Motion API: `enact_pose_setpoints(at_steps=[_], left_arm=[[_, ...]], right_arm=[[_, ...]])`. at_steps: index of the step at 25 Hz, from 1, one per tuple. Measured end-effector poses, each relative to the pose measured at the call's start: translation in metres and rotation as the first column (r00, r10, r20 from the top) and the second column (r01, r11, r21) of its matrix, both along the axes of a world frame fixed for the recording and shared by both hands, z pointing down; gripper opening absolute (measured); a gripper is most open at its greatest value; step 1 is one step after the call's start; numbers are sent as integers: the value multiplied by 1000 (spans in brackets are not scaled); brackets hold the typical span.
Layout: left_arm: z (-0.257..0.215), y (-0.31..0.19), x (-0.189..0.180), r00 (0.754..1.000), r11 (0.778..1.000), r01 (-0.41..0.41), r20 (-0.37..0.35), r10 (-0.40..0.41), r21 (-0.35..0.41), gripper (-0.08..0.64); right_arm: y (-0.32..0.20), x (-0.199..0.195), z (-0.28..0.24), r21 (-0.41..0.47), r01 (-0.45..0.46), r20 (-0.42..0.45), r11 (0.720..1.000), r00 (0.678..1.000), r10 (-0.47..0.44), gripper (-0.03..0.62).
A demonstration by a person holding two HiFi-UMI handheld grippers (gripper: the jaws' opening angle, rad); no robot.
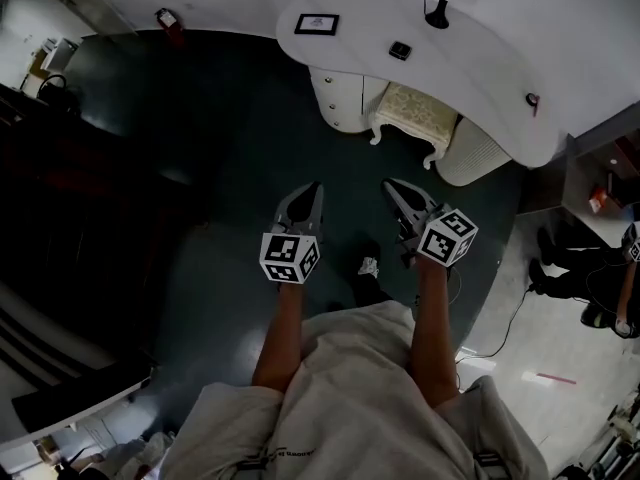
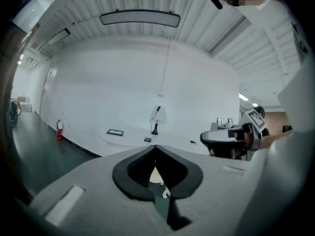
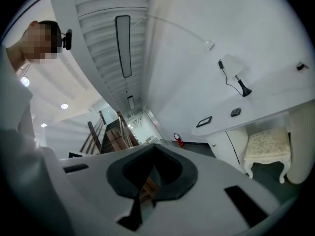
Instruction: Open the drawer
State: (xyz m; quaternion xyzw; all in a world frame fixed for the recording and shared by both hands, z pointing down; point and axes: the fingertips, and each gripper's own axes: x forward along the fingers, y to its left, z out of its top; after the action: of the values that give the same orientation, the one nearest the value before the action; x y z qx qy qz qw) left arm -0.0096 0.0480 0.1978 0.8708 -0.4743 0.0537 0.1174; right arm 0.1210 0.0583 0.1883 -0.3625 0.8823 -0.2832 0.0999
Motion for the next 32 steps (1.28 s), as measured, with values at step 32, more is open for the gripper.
enact_pose_setpoints(at_steps=[32], left_arm=[[2, -222, 9, 999, 999, 34, -12, -34, 36, 9]], right_arm=[[-210, -27, 80, -72, 104, -306, 992, 944, -121, 15]])
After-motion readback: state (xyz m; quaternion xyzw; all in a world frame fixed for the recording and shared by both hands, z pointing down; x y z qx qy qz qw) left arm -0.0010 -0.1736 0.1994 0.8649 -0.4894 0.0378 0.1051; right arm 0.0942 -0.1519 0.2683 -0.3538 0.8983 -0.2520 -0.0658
